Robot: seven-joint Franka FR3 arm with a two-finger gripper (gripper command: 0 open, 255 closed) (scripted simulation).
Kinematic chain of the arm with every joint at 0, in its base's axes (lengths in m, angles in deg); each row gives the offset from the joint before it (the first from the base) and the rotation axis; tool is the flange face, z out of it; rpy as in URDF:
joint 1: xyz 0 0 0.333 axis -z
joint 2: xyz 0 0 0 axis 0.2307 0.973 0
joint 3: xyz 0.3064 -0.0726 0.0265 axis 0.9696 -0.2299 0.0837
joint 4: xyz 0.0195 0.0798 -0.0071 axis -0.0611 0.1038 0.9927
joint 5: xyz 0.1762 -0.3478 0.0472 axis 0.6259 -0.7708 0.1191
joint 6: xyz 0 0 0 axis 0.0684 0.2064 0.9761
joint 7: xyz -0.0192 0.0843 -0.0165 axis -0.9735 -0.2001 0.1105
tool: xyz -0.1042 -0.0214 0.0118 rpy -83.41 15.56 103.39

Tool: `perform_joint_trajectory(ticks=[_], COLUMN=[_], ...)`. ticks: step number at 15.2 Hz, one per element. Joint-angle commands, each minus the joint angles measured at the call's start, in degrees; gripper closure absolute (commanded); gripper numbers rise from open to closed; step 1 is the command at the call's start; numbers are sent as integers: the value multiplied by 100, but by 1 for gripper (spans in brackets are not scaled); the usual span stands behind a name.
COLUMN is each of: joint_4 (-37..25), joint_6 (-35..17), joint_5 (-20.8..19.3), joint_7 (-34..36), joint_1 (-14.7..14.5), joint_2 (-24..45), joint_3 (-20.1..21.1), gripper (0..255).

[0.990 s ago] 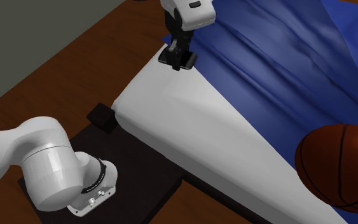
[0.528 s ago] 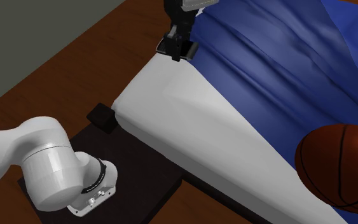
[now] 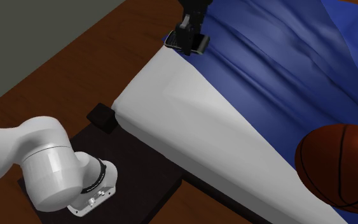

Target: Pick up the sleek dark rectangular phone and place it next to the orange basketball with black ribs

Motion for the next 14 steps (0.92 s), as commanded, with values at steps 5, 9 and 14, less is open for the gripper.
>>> perform_joint_trajectory(ticks=[5, 9, 14], joint_4=[-777, -1484, -2615], joint_6=[44, 134, 366], joint_5=[-87, -58, 86], joint_7=[-707, -1167, -1725], joint_1=[246, 423, 693], joint_2=[772, 1416, 2358], joint_3=[-472, -753, -1057], gripper=[255, 255, 255])
